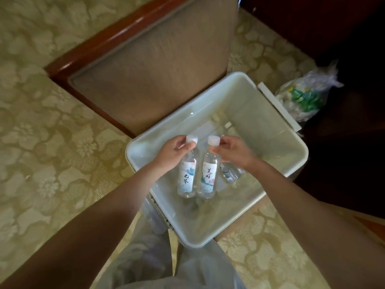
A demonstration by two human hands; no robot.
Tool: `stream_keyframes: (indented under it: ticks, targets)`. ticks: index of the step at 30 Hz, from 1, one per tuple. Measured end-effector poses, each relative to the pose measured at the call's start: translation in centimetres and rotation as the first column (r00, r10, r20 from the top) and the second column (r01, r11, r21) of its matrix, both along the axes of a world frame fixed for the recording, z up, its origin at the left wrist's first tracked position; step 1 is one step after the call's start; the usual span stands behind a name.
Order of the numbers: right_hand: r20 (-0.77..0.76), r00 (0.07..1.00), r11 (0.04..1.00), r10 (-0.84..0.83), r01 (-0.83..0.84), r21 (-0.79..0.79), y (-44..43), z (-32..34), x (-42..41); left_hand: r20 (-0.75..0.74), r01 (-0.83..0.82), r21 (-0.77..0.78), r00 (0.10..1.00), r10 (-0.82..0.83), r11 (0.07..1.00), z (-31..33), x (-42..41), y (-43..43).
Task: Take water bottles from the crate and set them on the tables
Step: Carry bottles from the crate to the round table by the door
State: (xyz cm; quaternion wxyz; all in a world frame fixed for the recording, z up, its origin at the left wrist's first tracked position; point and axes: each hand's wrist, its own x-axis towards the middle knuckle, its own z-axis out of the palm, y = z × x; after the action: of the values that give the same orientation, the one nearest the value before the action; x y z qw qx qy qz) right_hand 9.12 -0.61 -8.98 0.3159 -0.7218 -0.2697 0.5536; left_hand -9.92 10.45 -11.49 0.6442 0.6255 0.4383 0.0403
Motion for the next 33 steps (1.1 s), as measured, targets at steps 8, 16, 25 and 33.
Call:
stream_keyframes:
  ticks: [8, 16, 25, 33]
  targets:
    - [0.001, 0.997, 0.994, 0.073, -0.073, 0.081, 2.0, 7.7, -3.5, 0.048, -0.117, 0.059, 0.992, 0.114, 0.991, 8.0, -4.1, 0.6]
    - [0.060, 0.979, 0.967, 0.197, -0.204, 0.152, 4.3, 13.6, -10.5, 0.087, -0.219, 0.143, 0.974, 0.208, 0.965, 14.2, -12.2, 0.7]
    - [0.124, 0.934, 0.902, 0.334, -0.355, 0.246, 7.0, 19.5, -25.2, 0.192, -0.378, 0.244, 0.922, 0.337, 0.893, 20.9, -27.6, -0.2]
    - [0.201, 0.877, 0.808, 0.436, -0.480, 0.343, 7.6, 22.8, -40.2, 0.219, -0.535, 0.306, 0.844, 0.489, 0.787, 25.1, -42.5, -2.6]
